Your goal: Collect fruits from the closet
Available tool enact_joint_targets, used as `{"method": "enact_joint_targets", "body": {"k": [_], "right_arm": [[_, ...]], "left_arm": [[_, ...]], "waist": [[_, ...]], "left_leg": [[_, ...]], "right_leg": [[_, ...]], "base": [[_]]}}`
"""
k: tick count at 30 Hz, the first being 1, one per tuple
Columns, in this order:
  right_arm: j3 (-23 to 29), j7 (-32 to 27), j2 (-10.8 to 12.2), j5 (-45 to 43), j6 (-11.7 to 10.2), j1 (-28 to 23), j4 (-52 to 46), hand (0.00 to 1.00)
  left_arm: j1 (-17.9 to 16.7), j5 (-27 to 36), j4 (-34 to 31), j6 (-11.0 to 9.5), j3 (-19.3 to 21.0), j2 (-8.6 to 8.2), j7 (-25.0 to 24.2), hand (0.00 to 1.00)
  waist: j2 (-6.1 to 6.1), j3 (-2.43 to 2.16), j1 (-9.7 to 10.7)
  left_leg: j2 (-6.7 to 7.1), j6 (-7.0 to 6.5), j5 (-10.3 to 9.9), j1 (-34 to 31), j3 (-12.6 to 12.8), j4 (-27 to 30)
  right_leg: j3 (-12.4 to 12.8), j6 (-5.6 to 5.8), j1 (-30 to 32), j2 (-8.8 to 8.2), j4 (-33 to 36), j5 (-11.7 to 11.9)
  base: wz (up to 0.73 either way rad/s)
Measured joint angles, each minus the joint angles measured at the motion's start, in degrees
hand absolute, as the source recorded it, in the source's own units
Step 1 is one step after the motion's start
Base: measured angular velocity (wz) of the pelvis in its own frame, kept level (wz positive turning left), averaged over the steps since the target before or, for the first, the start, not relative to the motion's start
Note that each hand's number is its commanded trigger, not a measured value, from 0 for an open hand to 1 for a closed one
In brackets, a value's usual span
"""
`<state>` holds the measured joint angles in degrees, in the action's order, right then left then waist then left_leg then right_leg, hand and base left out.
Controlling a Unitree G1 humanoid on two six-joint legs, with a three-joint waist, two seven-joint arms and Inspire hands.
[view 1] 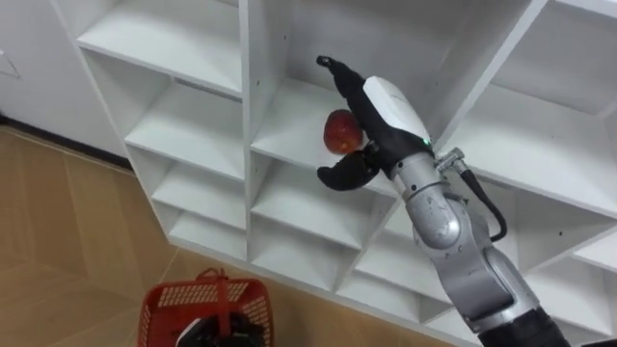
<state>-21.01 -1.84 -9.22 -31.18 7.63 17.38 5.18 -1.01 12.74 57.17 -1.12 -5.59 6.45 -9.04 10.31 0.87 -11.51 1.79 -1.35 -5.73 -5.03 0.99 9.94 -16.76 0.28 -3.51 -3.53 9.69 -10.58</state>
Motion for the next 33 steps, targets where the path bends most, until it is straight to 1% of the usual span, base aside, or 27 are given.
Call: {"method": "enact_joint_targets", "body": {"k": [2,5,6,7,9,10,12,14,16,21,27,33], "right_arm": [[0.0,-0.72,0.0,0.0,-0.04,1.72,2.84,0.0],[0.01,-1.32,-0.02,-0.09,-0.08,2.85,5.11,0.0],[0.06,-1.39,-0.11,-0.06,-0.07,3.09,5.63,0.0],[0.05,-1.8,-0.25,-0.11,-0.08,3.09,6.05,0.0],[0.05,-2.45,-0.26,-0.11,-0.17,3.21,7.07,0.0],[0.05,-2.49,-0.28,-0.11,-0.28,3.56,7.79,0.0],[0.05,-2.5,-0.36,-0.12,-0.32,3.59,7.9,0.0],[0.05,-2.51,-0.53,-0.13,-0.36,3.69,7.93,0.0],[0.05,-2.53,-0.55,-0.24,-0.42,3.72,7.93,0.0],[0.05,-2.57,-0.81,-0.33,-0.47,4.06,7.93,0.0],[0.07,-2.58,-2.09,-0.94,-0.48,4.2,7.93,0.0],[0.73,-2.58,-2.96,-1.24,-0.28,4.26,7.93,0.0]], "left_arm": [[-0.11,0.0,-0.03,-0.01,0.41,0.07,-0.29,1.0],[-0.4,0.01,-0.68,-0.01,0.55,0.27,-0.43,1.0],[-0.51,0.0,-1.2,-0.02,0.59,0.37,-0.5,1.0],[-0.51,-0.04,-1.3,-0.02,0.58,0.71,-0.6,1.0],[-0.51,-0.01,-1.3,-0.02,0.5,0.68,-0.71,1.0],[-0.47,-0.01,-1.3,-0.02,0.5,0.68,-0.86,1.0],[-0.43,-0.01,-1.3,-0.02,0.52,0.85,-1.37,1.0],[-0.52,0.04,-1.16,-0.02,0.49,1.0,-1.61,1.0],[-0.8,0.04,-1.17,-0.02,0.52,1.09,-1.63,1.0],[-0.87,0.03,-1.1,-0.1,0.56,1.19,-1.64,1.0],[-1.05,-0.02,-1.21,-0.08,0.55,1.18,-1.64,1.0],[-1.19,-0.01,-1.59,0.05,0.51,1.19,-1.68,1.0]], "waist": [[0.38,0.02,-0.24],[0.67,0.05,-0.44],[0.79,0.14,-0.69],[0.78,0.22,-1.0],[0.75,0.32,-1.36],[0.71,0.59,-1.45],[0.69,0.61,-1.53],[0.42,0.89,-1.51],[0.32,0.96,-1.52],[0.28,0.98,-1.52],[0.33,0.94,-1.49],[0.58,0.76,-1.31]], "left_leg": [[0.01,0.0,0.0,-0.03,-0.11,0.03],[0.02,0.0,0.0,-0.24,-0.32,0.05],[0.01,0.0,0.0,-0.4,-0.32,0.05],[0.02,0.0,0.0,-0.56,-0.36,0.11],[-0.01,0.01,-0.01,-0.8,-0.37,0.22],[-0.01,0.01,-0.01,-1.05,-0.44,0.4],[-0.01,0.02,-0.01,-1.88,-0.54,0.69],[0.02,0.01,-0.01,-2.44,-0.56,1.04],[0.02,0.01,-0.01,-2.61,-0.61,1.05],[0.03,0.01,-0.01,-3.52,-0.75,1.42],[0.07,0.02,-0.01,-3.56,-1.12,1.42],[0.08,0.01,0.0,-3.7,-1.12,1.44]], "right_leg": [[-0.05,0.0,-0.01,0.0,-0.01,0.0],[-0.45,0.01,0.17,-0.01,-0.01,0.01],[-0.45,0.01,0.35,-0.01,-0.01,0.01],[-0.46,0.01,0.42,0.0,-0.03,0.01],[-0.44,0.01,0.62,0.01,-0.03,0.01],[-0.46,0.01,0.72,0.02,-0.04,0.01],[-0.47,0.01,1.43,0.04,-0.01,0.01],[-0.65,0.01,1.72,0.02,-0.05,0.02],[-0.67,0.0,1.89,0.02,-0.03,0.01],[-0.8,0.0,2.56,0.05,-0.01,0.02],[-1.03,0.0,2.57,0.04,0.02,0.01],[-1.03,0.0,2.68,0.04,0.07,0.02]], "base": [[0.04],[0.03],[0.0],[0.0],[0.0],[0.03],[0.0],[0.0],[0.0],[0.02],[0.02],[0.0]]}}
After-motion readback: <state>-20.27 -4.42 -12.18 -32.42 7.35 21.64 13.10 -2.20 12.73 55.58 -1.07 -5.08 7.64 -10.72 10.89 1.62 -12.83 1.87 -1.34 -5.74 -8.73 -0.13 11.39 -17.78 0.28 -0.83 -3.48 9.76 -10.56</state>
